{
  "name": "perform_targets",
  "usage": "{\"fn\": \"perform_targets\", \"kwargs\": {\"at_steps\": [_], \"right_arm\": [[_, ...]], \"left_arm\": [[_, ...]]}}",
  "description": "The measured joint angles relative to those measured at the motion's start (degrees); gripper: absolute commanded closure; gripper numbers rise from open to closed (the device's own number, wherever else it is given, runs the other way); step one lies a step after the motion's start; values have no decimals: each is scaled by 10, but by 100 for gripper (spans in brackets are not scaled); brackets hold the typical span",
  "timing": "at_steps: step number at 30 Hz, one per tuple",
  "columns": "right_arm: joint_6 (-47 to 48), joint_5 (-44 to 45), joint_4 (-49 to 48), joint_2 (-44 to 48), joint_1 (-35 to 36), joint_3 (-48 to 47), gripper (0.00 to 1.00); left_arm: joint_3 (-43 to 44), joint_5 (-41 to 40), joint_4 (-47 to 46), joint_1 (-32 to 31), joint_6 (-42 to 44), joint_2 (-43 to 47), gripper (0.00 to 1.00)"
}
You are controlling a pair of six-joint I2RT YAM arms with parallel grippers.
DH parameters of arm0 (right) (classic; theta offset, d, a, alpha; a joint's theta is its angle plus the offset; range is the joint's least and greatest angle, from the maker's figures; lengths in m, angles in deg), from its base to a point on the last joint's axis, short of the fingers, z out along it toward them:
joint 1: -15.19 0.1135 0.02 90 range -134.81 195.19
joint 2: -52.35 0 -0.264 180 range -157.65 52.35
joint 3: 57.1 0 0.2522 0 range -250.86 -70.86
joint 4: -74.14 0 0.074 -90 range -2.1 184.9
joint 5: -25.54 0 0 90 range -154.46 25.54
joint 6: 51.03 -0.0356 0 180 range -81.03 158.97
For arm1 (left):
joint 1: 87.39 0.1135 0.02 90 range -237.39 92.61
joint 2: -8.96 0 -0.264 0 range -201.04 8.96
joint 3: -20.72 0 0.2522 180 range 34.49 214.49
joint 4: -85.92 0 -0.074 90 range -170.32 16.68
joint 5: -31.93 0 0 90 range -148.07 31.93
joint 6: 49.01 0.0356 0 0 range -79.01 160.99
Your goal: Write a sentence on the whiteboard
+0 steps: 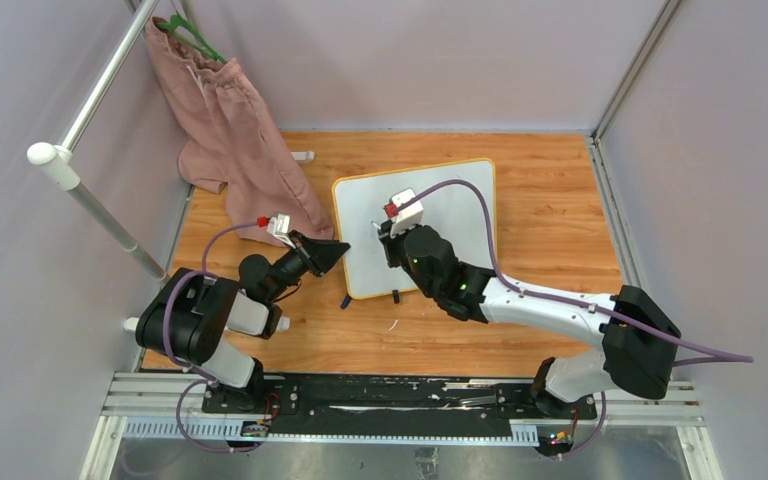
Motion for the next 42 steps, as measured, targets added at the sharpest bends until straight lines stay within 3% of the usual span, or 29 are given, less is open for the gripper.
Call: {"fn": "perform_targets", "kwargs": {"at_steps": [22, 42], "right_arm": [[-14, -1, 54, 26, -7, 21, 100], [2, 10, 68, 0, -22, -28, 100]], "left_arm": [[0, -1, 5, 0, 0, 4, 100], [0, 2, 4, -5, 0, 6, 100]]}}
